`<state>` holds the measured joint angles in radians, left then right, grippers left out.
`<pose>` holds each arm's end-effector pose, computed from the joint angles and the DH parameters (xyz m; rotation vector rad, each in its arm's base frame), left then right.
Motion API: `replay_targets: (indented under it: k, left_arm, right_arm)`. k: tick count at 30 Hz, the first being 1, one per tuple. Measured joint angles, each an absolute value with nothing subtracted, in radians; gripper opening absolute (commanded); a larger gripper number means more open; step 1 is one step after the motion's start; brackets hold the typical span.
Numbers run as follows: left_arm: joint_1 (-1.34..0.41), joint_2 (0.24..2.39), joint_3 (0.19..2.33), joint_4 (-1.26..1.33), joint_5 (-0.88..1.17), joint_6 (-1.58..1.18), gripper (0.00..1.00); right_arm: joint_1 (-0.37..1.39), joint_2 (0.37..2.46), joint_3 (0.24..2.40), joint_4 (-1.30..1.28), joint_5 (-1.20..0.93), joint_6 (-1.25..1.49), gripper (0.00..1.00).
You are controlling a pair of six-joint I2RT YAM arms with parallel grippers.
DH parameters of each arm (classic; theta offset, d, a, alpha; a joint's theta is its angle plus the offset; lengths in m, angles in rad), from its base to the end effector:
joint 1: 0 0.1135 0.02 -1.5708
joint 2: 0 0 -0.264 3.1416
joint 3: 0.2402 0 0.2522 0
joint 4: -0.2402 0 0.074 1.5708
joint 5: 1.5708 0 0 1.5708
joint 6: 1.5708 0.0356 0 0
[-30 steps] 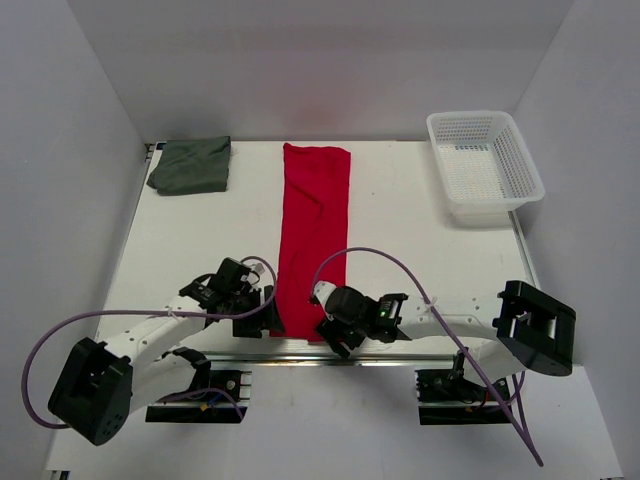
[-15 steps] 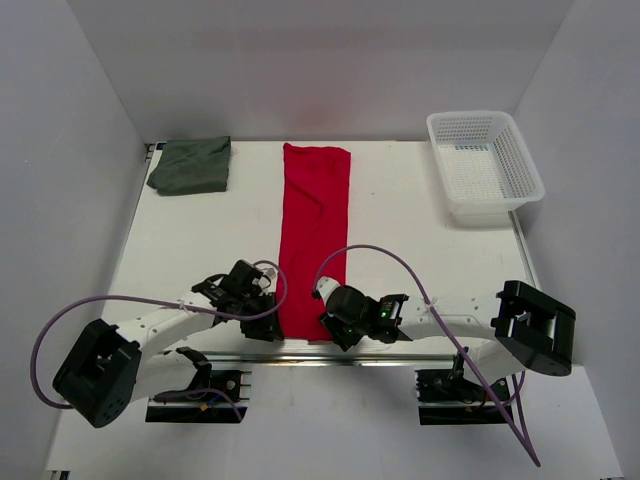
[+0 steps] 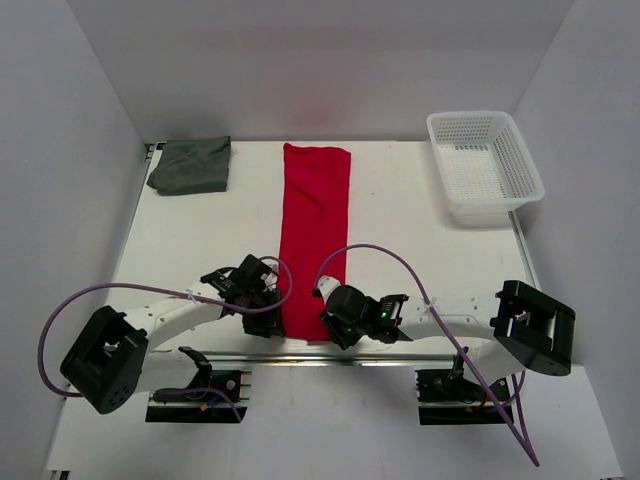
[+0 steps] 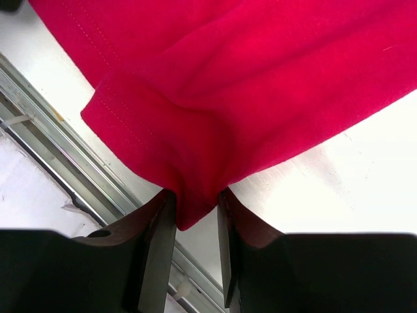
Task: Fold and stack the t-shirts
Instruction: Grab the bottom of the folded rectangular tshirt with both arms
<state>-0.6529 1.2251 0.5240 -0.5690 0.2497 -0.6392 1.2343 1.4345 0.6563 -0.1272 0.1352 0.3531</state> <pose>0.1444 -0.1215 0.1461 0.0775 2.9971 -0.5738 0.0931 0.2515 0.1599 -1.0279 2.3192 0.5044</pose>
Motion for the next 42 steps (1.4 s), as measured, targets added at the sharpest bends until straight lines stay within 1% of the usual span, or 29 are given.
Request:
replay_targets:
  k: [2, 5, 10, 14, 15, 18, 19, 21, 22, 23, 24, 26, 32, 36, 38, 42]
  left_arm:
    - [-0.653, 1.218, 0.539, -0.593, 0.226, -0.638, 0.71]
    - [-0.654, 1.198, 0.558, -0.649, 0.177, -0.641, 0.76]
    - [-0.654, 1.215, 0.580, -0.720, 0.094, -0.644, 0.77]
    - [-0.654, 1.255, 0.598, -0.700, 0.097, -0.644, 0.70]
    - [-0.654, 1.260, 0.599, -0.687, 0.103, -0.644, 0.63]
    - [-0.653, 1.280, 0.598, -0.635, 0.132, -0.644, 0.50]
    - [-0.653, 1.287, 0.598, -0.622, 0.143, -0.645, 0.38]
    - [-0.652, 1.297, 0.590, -0.586, 0.162, -0.639, 0.23]
    - [-0.651, 1.301, 0.584, -0.568, 0.176, -0.639, 0.04]
    - [-0.650, 1.303, 0.579, -0.555, 0.190, -0.640, 0.00]
    - [-0.650, 1.303, 0.576, -0.544, 0.202, -0.635, 0.00]
    - [-0.650, 1.303, 0.573, -0.534, 0.218, -0.626, 0.00]
    - [-0.650, 1.249, 0.579, -0.546, 0.227, -0.603, 0.00]
    - [-0.646, 1.234, 0.648, -0.536, 0.230, -0.595, 0.00]
    - [-0.640, 1.266, 0.698, -0.517, 0.230, -0.591, 0.00]
    - [-0.625, 1.394, 0.813, -0.481, 0.230, -0.589, 0.00]
  right_arm:
    - [1.233, 1.435, 0.656, -0.127, 0.134, 0.358, 0.35]
    - [1.232, 1.435, 0.656, -0.127, 0.132, 0.360, 0.35]
    - [1.232, 1.435, 0.656, -0.127, 0.132, 0.361, 0.35]
    - [1.231, 1.435, 0.656, -0.127, 0.131, 0.365, 0.35]
    - [1.230, 1.435, 0.656, -0.127, 0.131, 0.366, 0.35]
    - [1.230, 1.435, 0.656, -0.127, 0.131, 0.369, 0.35]
    - [1.230, 1.435, 0.656, -0.127, 0.131, 0.369, 0.35]
    - [1.229, 1.435, 0.656, -0.127, 0.131, 0.373, 0.32]
    - [1.228, 1.435, 0.656, -0.127, 0.131, 0.375, 0.28]
    - [1.227, 1.435, 0.656, -0.127, 0.131, 0.377, 0.26]
    - [1.226, 1.435, 0.656, -0.127, 0.130, 0.381, 0.23]
    - [1.224, 1.435, 0.654, -0.126, 0.130, 0.382, 0.00]
    - [1.216, 1.417, 0.636, -0.105, 0.129, 0.393, 0.00]
    - [1.186, 1.380, 0.634, -0.100, 0.148, 0.388, 0.00]
    - [1.159, 1.371, 0.636, -0.096, 0.163, 0.384, 0.00]
    - [1.100, 1.372, 0.666, -0.090, 0.203, 0.369, 0.00]
